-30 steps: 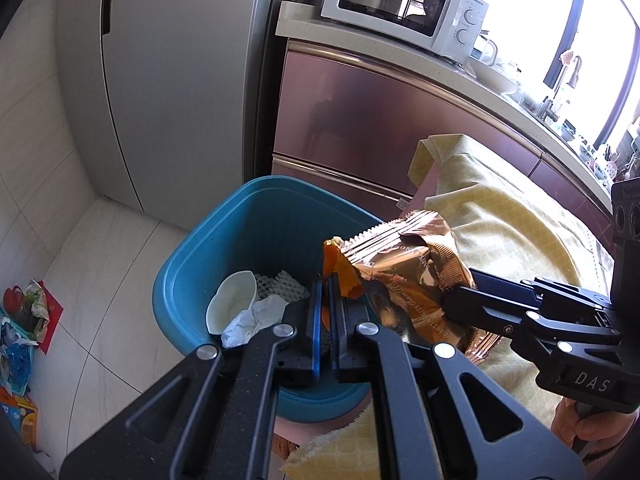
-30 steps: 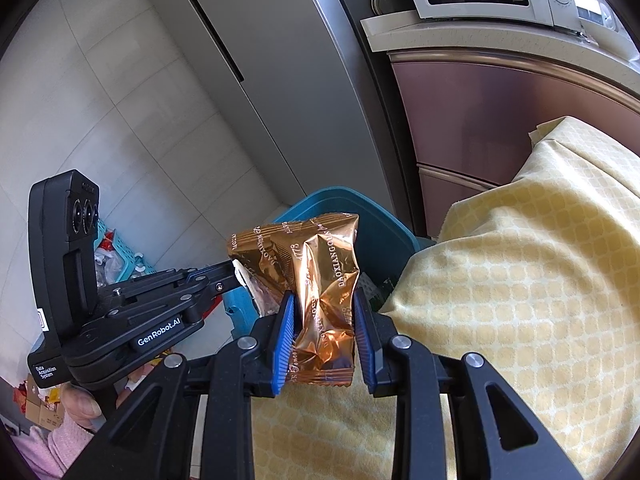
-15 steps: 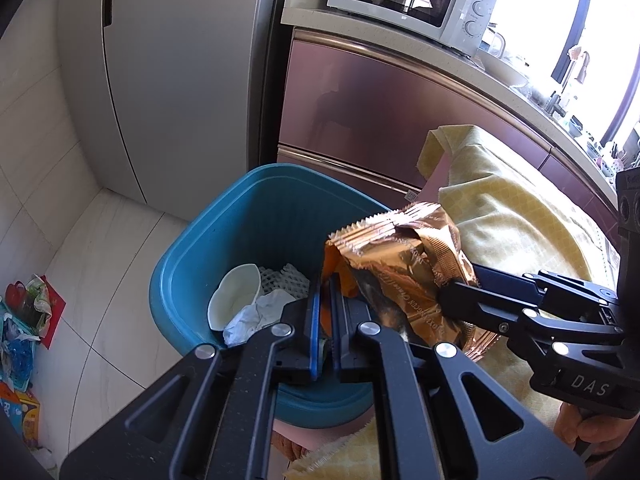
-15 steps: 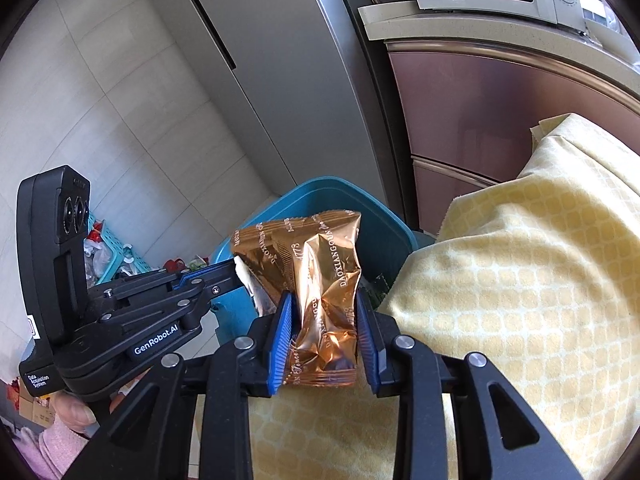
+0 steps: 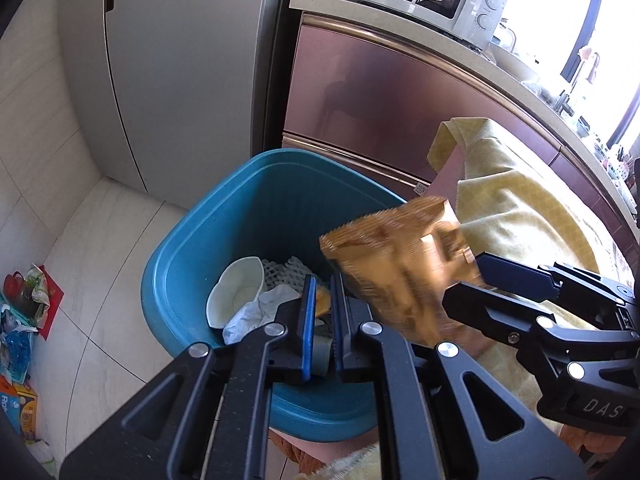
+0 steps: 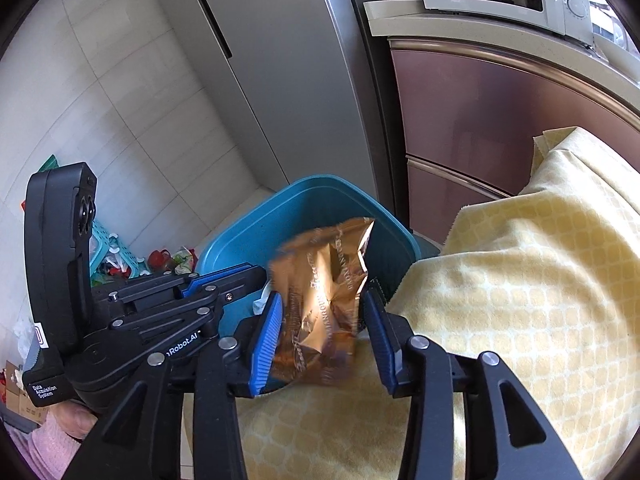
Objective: Collect trash
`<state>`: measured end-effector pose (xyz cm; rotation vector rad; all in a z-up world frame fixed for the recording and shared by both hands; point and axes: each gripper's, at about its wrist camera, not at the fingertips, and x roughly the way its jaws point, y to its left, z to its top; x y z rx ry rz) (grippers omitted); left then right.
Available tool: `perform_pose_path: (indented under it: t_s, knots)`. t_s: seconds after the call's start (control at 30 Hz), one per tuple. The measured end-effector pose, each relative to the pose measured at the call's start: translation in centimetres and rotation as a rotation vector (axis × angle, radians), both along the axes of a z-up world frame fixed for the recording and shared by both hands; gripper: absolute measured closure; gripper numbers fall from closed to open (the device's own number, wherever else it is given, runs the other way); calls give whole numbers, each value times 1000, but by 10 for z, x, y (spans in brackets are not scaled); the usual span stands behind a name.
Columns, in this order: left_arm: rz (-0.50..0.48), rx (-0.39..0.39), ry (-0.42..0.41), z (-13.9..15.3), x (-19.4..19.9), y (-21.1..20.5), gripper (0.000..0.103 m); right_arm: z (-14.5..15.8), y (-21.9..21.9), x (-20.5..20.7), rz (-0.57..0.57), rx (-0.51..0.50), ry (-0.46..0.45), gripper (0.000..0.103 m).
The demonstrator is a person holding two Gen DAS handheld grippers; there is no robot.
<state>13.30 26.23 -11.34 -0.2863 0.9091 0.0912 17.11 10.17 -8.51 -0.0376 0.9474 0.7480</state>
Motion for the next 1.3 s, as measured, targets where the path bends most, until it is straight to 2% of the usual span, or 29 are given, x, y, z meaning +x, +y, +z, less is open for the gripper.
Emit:
perform_pose_path:
  t_s: [0.17, 0.3, 0.37, 0.6, 0.67, 0.73, 1.1, 1.3]
  knots:
    - [4, -19, -9, -2, -3, 4, 82, 0, -8, -1, -12, 26, 0, 58]
    - [-9, -24, -53, 4, -14, 3, 72, 4, -22, -5, -20, 67, -7, 53]
    - [-15, -12, -86, 12, -22, 1, 61, 9, -33, -12, -28, 89, -28, 49]
    - [-65, 27, -225, 41, -60, -19, 32, 33, -85, -47, -107, 133, -169, 32]
    - [-79, 36, -255, 47, -70, -27, 13, 38, -100, -58, -136, 137, -208, 28]
    - [-100, 47, -293, 53, -80, -38, 6, 41, -116, -71, -167, 134, -254, 22]
    - [-134, 119, -445, 76, -117, -113, 6, 41, -193, -133, -435, 101, -446, 7]
    - [-144, 174, -532, 90, -132, -156, 6, 37, -224, -164, -572, 67, -518, 7]
